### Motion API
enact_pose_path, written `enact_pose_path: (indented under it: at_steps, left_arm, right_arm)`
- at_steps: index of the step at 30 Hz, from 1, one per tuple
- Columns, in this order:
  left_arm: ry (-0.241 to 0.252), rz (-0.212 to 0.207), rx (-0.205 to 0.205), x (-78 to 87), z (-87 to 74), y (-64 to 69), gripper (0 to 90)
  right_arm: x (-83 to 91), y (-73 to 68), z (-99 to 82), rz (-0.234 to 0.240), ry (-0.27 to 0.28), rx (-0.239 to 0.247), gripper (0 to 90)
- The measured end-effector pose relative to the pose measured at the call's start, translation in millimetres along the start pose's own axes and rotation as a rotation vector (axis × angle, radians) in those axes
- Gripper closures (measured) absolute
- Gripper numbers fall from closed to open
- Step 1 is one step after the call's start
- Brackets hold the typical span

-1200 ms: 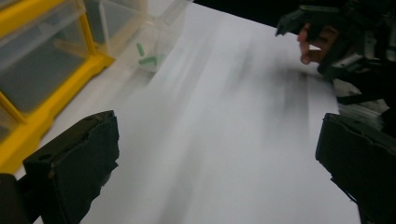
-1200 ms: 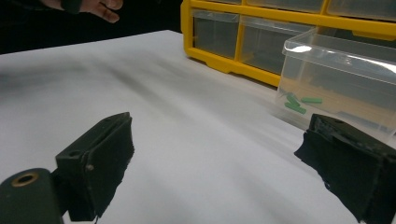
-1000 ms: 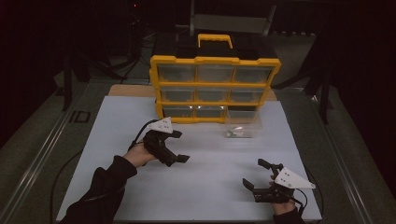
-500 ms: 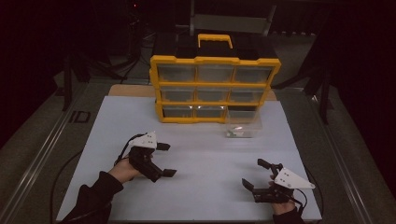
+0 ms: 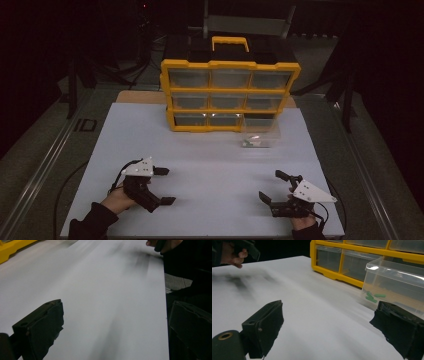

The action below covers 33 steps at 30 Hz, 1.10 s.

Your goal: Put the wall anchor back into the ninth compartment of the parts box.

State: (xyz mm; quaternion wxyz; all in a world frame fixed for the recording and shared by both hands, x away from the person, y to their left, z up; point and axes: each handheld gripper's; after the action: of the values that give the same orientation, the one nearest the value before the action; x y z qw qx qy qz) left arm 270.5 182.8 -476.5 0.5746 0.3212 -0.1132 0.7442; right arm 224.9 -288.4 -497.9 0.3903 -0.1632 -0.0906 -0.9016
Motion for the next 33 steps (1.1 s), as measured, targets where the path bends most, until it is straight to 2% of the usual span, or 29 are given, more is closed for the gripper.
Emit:
enact_pose_path:
  at_steps: [9, 23, 25, 32, 33]
  left_arm:
    - [0.028, 0.019, 0.023, 7.3, -25.0, 0.4, 0.2]
    - [0.095, 0.103, 0.056, 18.0, -48.3, 0.3, 0.2]
    - [0.094, 0.102, 0.066, 16.4, -50.7, 0.1, 0.2]
    - [0.088, 0.103, 0.062, 13.1, -51.9, 0.4, 0.2]
    - [0.090, 0.091, 0.067, 13.0, -51.9, 0.1, 0.3]
  right_arm:
    - [-0.6, -0.3, -0.1, 0.001, -0.004, 0.002, 8.2]
    - [-1.0, 0.4, -0.7, 0.002, -0.004, 0.001, 8.2]
    - [-0.8, 0.4, -0.7, 0.001, -0.006, 0.003, 8.2]
    - [-1.3, 1.0, -1.5, 0.004, -0.009, -0.001, 8.2]
    - [-1.4, 1.0, -1.6, 0.005, -0.009, -0.001, 8.2]
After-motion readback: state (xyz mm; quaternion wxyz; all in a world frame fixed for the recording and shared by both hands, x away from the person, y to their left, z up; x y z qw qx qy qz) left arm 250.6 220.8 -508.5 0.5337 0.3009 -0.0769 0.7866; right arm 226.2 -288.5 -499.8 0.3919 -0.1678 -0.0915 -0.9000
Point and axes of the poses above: each handheld gripper's, and its own axes: x roughly backward along the jaws, z roughly out of its top, y roughly to its right, and after that the axes turned 6 degrees about -y, right-handed
